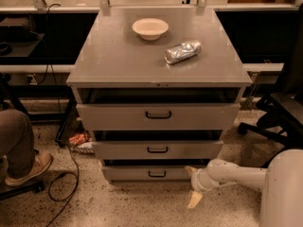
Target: Open bottom drawer
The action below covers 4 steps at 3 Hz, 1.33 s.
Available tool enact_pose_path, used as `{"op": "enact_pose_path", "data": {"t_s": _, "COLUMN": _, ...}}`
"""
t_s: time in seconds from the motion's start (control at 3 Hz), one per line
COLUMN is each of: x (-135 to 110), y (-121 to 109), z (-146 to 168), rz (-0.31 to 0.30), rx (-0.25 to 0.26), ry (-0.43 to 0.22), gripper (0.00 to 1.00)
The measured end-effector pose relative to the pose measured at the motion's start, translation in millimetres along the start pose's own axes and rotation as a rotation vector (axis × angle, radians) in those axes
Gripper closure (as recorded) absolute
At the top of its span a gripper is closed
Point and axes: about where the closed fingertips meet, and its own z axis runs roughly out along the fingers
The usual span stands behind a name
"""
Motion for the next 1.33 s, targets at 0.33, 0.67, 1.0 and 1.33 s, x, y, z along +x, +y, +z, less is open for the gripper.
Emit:
{"op": "enact_pose_path", "data": {"t_s": 0.33, "x": 2.7, "y": -0.9, "z": 9.1, "rz": -0.004, "rx": -0.007, "ry": -0.011, "gripper": 0.00}}
{"op": "enact_pose_path", "data": {"t_s": 0.67, "x": 14.3, "y": -9.3, "z": 35.1, "rz": -0.017, "rx": -0.007, "ry": -0.016, "gripper": 0.00}}
{"op": "enact_pose_path", "data": {"t_s": 1.0, "x": 27.5, "y": -25.1, "z": 67.1, "rz": -0.023, "rx": 0.011, "ry": -0.012, "gripper": 0.00}}
{"op": "enact_pose_path", "data": {"t_s": 1.33, "x": 38.4, "y": -40.4, "z": 87.8, "rz": -0.014, "rx": 0.040, "ry": -0.007, "gripper": 0.00}}
